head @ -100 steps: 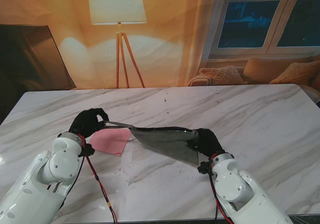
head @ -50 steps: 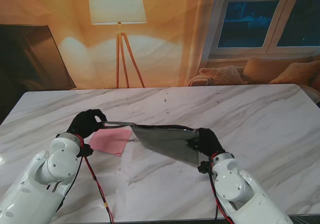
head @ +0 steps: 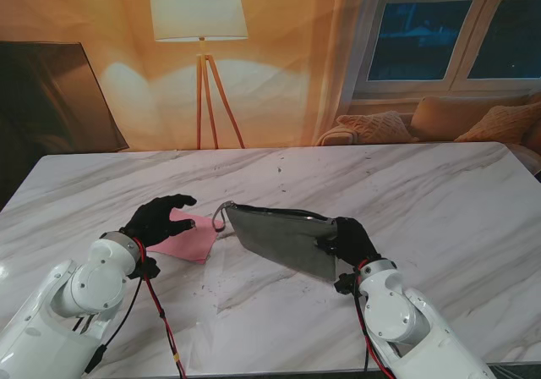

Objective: Collect documents into a storage pouch

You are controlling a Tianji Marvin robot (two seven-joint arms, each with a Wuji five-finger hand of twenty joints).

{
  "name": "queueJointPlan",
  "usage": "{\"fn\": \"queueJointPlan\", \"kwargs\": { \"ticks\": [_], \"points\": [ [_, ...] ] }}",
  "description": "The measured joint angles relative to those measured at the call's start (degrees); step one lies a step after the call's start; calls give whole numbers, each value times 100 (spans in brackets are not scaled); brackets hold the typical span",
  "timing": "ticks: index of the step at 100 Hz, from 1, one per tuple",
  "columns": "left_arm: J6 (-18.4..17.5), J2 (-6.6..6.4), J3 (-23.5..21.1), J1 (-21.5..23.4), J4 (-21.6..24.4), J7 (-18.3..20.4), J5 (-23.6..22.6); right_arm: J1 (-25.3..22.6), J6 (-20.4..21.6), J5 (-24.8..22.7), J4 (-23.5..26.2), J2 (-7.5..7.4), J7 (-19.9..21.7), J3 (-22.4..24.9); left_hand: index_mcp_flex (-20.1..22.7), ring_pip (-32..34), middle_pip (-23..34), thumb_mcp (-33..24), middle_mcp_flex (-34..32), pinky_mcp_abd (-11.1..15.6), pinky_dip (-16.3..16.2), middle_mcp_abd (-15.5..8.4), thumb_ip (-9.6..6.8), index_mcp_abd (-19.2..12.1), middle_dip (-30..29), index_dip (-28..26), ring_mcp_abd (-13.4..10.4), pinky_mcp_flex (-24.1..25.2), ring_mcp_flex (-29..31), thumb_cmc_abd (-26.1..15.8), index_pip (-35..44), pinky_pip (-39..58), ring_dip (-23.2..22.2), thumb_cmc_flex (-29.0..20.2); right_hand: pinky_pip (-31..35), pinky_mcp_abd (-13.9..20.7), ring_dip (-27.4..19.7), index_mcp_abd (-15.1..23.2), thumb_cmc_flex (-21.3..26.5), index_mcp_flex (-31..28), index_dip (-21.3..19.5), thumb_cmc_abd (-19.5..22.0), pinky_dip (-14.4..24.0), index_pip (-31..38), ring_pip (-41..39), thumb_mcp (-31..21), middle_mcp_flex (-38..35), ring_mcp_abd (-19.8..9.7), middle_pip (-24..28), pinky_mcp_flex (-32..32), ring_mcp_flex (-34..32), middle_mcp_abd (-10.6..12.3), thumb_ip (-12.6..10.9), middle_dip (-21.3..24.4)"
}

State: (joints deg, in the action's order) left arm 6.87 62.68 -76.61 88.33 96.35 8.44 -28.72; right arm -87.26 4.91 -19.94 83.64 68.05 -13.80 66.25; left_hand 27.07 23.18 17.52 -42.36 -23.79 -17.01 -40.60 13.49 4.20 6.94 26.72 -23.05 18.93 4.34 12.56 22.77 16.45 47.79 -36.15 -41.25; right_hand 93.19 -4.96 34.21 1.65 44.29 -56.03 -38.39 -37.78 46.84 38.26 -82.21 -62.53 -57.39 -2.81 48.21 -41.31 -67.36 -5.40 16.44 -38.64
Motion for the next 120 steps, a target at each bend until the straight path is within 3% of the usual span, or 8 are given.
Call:
{"fn": "queueJointPlan", "kwargs": {
  "ticks": [23,39,65,84,91,103,114,120],
  "points": [
    [-357,-59,43,-36,61,176,34,-4,2,15,3,-5,16,-10,-618,-1218,-291,226,526,130,-121,-287,0,-84,-444,120,-479,111,-185,94,-488,-1834,691,280,-102,4,37,0,0,0,0,1,0,0,20,0,0,0,0,63,0,0,-3,0],
    [-359,-129,419,-397,-199,439,506,-4,28,30,-3,-9,30,-17,-764,-1474,-490,188,603,162,-365,-445,0,-147,-613,164,-647,119,-293,306,-700,-2487,943,454,-115,4,15,-3,0,0,0,2,0,0,57,0,0,0,0,65,0,0,-8,0],
    [-439,-118,1024,-935,-721,435,665,-4,32,36,-3,-13,51,-27,-1225,-1576,-732,-108,1093,163,-660,-596,0,-150,-799,206,-716,-50,-353,455,-903,-3084,1016,510,-117,5,14,-3,0,0,0,3,0,0,61,0,0,0,0,72,0,0,-8,0],
    [-455,-4,1428,-1343,-1227,220,947,-4,76,45,-12,-17,79,-31,-1369,-1564,-613,-422,1080,163,-866,-598,-2,-152,-805,200,-716,-113,-353,517,-927,-3150,1017,479,-117,5,14,-3,0,0,0,4,0,0,61,0,0,0,-1,73,0,0,-10,0],
    [-469,37,1572,-1475,-1396,126,1081,-4,100,48,-17,-19,91,-31,-1171,-1542,-496,-553,1073,144,-934,-596,-2,-226,-805,183,-716,-172,-353,519,-804,-3152,1017,408,-118,5,14,-3,0,0,0,4,0,0,61,0,0,0,0,76,0,0,-10,0],
    [-510,119,1752,-1626,-1600,-28,1192,-4,112,56,-24,-23,117,-31,-94,-1311,-235,-745,692,99,-1097,-569,-6,-349,-697,-79,-654,-251,-340,523,-6,-3153,852,231,-188,5,11,-3,0,0,0,4,0,0,86,0,0,0,-3,150,0,0,-10,0],
    [-575,181,1839,-1671,-1675,-216,1176,-4,112,78,-24,-31,163,-32,728,-878,177,-914,-206,44,-1444,-393,-16,-356,-374,-375,-471,-431,67,523,852,-3063,497,45,-328,5,-45,-3,0,0,0,5,-72,0,265,0,0,0,-9,256,0,0,-10,0],
    [-629,212,1868,-1675,-1703,-335,1165,-5,110,89,-20,-40,203,-35,1123,-304,620,-909,-809,15,-1740,-345,408,-361,-12,-477,-328,-517,348,715,1344,-2853,110,-323,-470,5,-128,-3,0,0,45,16,-158,0,482,0,4,0,-52,391,37,13,-11,0]
  ]
}}
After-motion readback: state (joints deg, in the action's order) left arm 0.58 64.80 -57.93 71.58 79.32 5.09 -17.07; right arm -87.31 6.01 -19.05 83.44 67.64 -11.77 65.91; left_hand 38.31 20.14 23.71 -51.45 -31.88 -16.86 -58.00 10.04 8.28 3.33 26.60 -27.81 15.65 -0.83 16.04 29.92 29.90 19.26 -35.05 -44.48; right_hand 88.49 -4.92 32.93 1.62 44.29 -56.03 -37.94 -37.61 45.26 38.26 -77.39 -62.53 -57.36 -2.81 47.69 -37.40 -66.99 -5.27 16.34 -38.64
